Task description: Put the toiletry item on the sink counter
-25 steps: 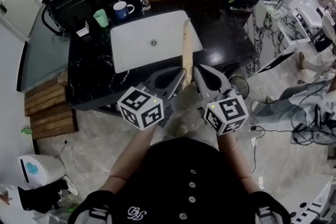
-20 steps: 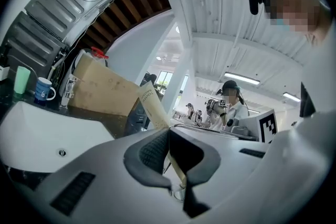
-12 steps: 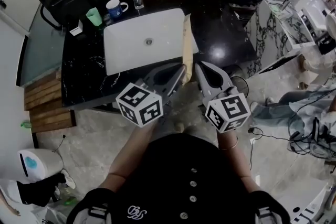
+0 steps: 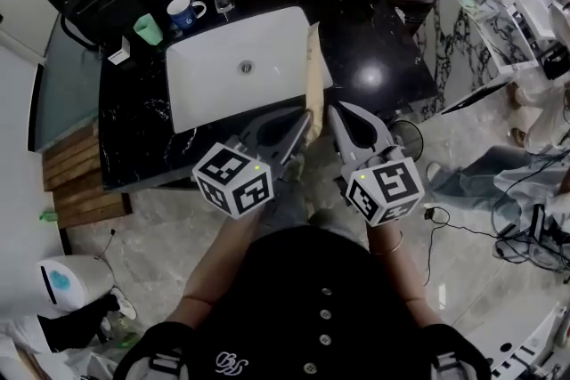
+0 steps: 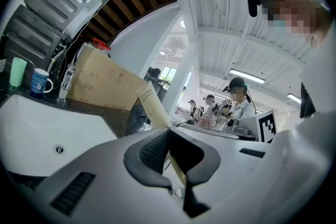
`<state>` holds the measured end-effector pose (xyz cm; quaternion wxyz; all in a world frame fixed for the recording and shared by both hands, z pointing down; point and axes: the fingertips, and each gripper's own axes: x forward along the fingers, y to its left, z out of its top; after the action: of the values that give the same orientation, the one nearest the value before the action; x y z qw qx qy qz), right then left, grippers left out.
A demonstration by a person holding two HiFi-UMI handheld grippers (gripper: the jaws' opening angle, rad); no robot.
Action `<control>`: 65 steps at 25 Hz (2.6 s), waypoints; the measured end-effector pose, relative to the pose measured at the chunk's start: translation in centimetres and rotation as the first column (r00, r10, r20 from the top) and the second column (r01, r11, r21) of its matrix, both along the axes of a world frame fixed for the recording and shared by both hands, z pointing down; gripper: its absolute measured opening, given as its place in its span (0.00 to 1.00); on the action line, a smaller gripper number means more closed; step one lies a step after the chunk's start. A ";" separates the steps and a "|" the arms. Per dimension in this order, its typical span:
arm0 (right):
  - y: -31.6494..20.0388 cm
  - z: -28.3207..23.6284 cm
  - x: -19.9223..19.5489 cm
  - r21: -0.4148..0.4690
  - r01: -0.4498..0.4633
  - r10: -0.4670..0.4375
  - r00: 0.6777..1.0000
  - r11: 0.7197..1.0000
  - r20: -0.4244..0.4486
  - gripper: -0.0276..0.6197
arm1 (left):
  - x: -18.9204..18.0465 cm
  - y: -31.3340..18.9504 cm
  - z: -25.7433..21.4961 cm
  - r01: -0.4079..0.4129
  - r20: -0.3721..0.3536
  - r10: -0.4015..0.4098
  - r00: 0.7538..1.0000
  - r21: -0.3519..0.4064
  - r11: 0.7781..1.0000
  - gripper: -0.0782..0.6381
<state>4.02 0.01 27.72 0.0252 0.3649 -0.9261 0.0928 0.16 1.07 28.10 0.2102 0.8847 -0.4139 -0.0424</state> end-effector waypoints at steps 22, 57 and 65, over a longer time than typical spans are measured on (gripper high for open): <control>-11.7 1.8 -2.7 -0.054 -0.037 0.036 0.999 0.998 -0.023 0.05 | -2.5 -12.0 0.9 -0.033 -0.019 0.032 0.999 -0.055 0.998 0.13; -23.8 6.9 -3.1 -0.196 -0.140 0.126 0.989 0.971 -0.079 0.05 | -3.0 -25.9 6.4 -0.120 -0.020 0.118 0.993 -0.178 0.977 0.13; -24.7 9.1 -2.5 -0.251 -0.163 0.140 0.984 0.954 -0.107 0.05 | -2.8 -27.2 8.7 -0.111 -0.037 0.105 0.994 -0.227 0.967 0.13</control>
<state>1.48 -24.70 36.78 0.1062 0.4322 -0.8733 0.1981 -2.64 -26.15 36.80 0.3179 0.8752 -0.3645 0.0061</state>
